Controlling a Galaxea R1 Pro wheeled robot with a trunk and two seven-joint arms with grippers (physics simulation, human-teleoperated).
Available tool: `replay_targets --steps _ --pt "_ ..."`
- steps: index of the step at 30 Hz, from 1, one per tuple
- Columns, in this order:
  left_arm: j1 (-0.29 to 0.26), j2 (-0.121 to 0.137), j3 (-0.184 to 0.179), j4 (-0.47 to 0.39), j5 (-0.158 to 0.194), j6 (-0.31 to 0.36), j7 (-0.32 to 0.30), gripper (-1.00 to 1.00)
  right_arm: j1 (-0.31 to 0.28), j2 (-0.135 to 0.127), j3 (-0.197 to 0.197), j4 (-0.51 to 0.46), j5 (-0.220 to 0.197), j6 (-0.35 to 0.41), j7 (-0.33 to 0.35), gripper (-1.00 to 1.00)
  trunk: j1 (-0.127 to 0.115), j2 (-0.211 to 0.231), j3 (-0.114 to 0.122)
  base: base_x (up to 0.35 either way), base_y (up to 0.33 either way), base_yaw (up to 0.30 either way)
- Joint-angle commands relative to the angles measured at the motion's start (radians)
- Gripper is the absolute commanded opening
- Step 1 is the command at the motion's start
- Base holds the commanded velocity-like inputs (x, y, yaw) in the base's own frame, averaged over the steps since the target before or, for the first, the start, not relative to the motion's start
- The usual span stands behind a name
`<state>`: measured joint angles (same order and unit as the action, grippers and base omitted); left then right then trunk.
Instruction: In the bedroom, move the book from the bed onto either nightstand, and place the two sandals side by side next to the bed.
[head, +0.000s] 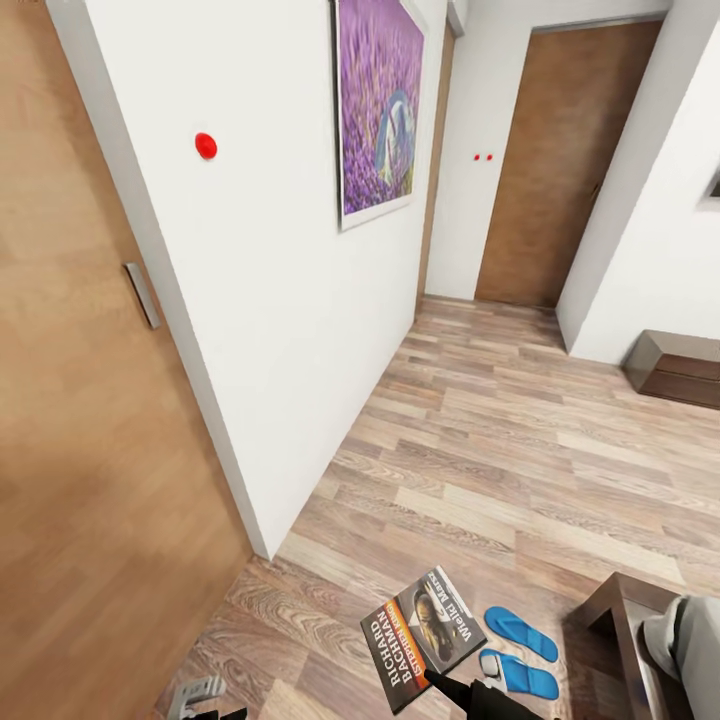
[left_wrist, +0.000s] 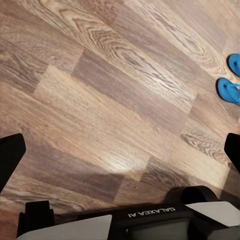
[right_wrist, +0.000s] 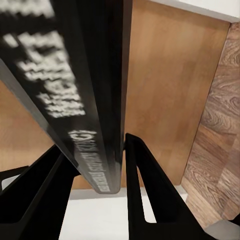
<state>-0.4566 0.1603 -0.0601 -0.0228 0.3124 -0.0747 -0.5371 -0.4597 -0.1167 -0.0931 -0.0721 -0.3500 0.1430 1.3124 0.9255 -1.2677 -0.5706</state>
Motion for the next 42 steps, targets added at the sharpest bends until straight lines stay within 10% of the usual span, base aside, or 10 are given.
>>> replay_targets --steps 1,42 --pt "-0.001 0.000 -0.007 0.001 0.005 -0.005 -0.003 1.00 0.000 0.000 -0.008 0.000 0.005 0.010 0.004 -1.00 0.000 -0.001 0.000 0.000 0.000 -0.061" --pt "-0.001 -0.001 -0.007 0.001 0.005 -0.004 -0.003 1.00 0.000 0.000 -0.008 0.000 0.005 0.010 0.004 -1.00 0.000 -0.001 0.051 0.000 0.000 -0.059"
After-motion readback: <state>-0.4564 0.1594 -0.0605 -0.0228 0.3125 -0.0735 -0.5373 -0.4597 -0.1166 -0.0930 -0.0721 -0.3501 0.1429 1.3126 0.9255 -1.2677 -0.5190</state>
